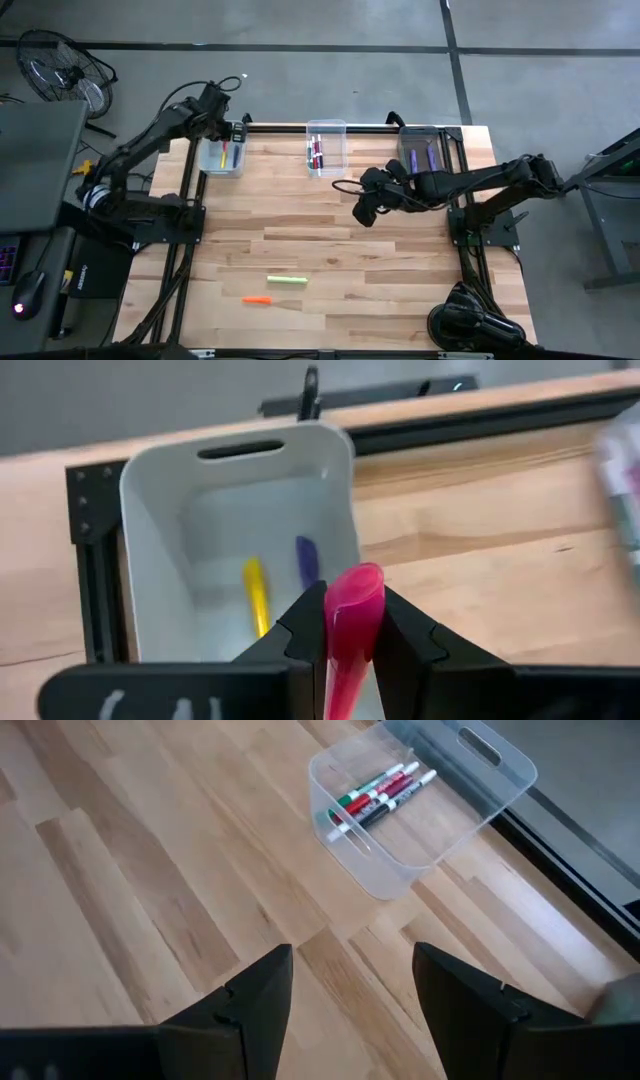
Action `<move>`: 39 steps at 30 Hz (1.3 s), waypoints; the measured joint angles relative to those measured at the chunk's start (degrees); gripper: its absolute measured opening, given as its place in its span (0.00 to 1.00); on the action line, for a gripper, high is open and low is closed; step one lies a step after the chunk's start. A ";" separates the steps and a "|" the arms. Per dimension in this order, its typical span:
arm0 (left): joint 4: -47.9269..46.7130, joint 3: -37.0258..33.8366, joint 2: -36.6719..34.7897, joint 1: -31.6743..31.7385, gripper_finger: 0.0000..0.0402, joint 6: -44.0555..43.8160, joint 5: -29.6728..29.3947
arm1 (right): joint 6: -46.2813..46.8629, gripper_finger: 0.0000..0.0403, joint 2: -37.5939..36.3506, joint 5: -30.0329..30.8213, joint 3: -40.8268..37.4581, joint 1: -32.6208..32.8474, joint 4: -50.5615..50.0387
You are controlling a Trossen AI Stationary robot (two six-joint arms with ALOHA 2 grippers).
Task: Pick & Place Markers
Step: Put the pink pen into the gray bin
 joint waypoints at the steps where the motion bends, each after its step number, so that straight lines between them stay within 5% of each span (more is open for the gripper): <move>1: 0.05 0.00 1.22 0.64 0.12 0.28 0.11 | -0.04 0.49 0.00 -0.04 0.00 -0.15 -0.21; 19: 0.53 -0.04 17.12 4.38 0.17 2.69 0.05 | -5.60 0.49 0.02 -2.72 0.00 -3.06 -1.45; 39: 1.14 -0.04 24.89 4.38 0.17 0.25 -0.30 | -10.19 0.49 0.02 -3.01 0.00 -4.20 -1.40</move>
